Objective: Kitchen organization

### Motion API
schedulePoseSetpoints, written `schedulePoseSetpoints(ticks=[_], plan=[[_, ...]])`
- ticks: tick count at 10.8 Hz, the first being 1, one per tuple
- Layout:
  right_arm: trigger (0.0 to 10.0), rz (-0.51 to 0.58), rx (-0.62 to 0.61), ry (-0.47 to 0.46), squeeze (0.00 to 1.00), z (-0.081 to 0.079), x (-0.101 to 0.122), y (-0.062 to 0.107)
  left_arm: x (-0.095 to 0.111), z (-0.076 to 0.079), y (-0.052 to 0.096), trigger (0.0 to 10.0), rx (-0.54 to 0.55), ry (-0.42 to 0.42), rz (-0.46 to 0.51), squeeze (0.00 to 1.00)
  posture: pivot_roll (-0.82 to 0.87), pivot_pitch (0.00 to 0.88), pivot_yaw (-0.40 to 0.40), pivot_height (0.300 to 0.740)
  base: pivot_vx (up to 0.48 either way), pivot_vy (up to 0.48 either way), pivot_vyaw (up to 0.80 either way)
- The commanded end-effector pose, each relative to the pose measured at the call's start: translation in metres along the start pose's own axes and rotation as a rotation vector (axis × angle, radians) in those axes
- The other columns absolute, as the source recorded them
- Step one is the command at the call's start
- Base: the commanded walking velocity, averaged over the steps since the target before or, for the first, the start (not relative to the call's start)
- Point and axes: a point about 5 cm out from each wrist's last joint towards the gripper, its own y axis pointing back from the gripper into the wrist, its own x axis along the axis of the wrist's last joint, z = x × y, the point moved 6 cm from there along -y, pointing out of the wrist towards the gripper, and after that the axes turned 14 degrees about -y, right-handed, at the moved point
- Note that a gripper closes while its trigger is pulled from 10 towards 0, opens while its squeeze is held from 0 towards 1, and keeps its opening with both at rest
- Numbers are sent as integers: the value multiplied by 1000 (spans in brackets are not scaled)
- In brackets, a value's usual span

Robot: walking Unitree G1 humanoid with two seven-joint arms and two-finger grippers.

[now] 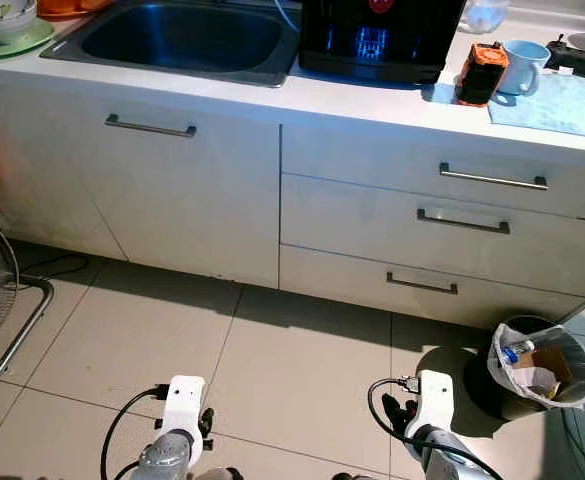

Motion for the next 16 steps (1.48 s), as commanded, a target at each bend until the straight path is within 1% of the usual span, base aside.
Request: schedulePoseSetpoints(ticks=[1,2,3,4,6,8,10,16], plan=[[10000,3,-9,4,0,3,-1,1,-3,-6,1,10000,37,-4,-3,0,1,96,0,740,0,0,0],[10000,2,4,0,0,2,-1,1,-2,-4,1,10000,20,8,6,0,-3,97,1,740,0,0,0],[10000,8,-21,3,1000,7,0,2,-1,-2,1,10000,8,-19,16,1000,-3,97,1,740,0,0,0],[10000,9,-29,4,1000,8,1,2,-1,-2,1,10000,7,-29,18,1000,-3,97,1,740,0,0,0],[10000,4,-33,20,1000,10,0,2,-3,0,1,10000,4,-21,8,1000,4,97,-5,740,0,0,0],[10000,-3,-26,23,1000,9,-1,2,-5,7,2,10000,-24,-15,7,1000,4,94,-5,740,0,0,0],[10000,-6,-24,24,1000,9,-2,2,-5,6,2,10000,-22,-16,11,1000,4,94,-5,740,0,0,0],[10000,-10,-11,21,1000,8,-4,3,-2,12,2,10000,-54,-11,24,1000,0,82,1,740,0,0,0]])
